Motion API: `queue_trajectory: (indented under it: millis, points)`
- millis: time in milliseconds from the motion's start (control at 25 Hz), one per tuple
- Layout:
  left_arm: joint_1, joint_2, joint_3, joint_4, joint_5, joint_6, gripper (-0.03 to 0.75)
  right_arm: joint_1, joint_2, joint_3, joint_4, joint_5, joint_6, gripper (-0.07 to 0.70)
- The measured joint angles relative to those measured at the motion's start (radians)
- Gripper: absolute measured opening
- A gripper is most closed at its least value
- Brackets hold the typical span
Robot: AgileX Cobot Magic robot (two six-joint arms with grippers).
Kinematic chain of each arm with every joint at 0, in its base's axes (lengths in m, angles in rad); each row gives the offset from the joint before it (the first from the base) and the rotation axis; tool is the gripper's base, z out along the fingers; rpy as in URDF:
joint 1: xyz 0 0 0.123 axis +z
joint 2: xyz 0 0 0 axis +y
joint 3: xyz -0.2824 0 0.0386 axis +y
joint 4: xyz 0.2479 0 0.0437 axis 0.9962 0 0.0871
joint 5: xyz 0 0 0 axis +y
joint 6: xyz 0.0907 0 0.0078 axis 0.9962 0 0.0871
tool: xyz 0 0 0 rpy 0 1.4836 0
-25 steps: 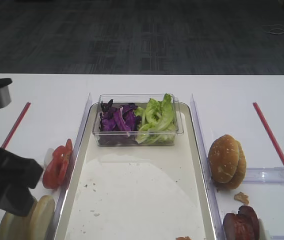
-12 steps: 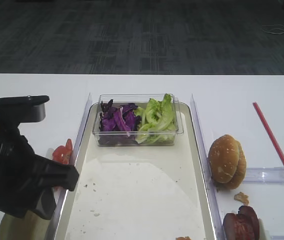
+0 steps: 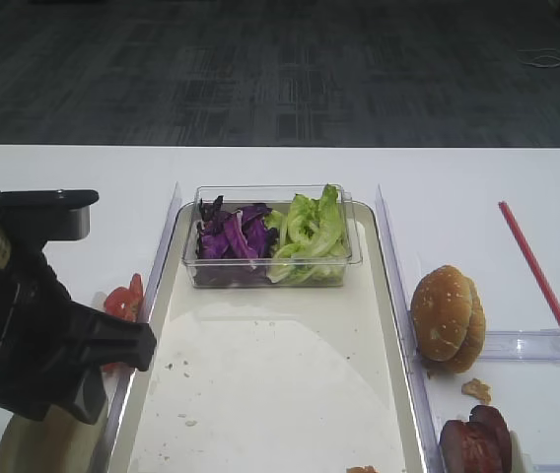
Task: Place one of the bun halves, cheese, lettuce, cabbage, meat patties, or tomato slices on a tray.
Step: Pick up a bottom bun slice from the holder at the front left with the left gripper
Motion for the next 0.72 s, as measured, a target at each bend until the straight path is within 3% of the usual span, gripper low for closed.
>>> queue_trajectory:
  millis: [400, 720]
  points:
    - [0.000, 0.065, -0.004, 0.000, -0.028, 0.000, 0.288, 0.000, 0.000, 0.000, -0.001, 0.000, 0.000, 0.477]
    - [0.000, 0.118, -0.006, 0.000, -0.011, 0.019, 0.286, 0.000, 0.000, 0.000, -0.001, 0.000, 0.000, 0.477]
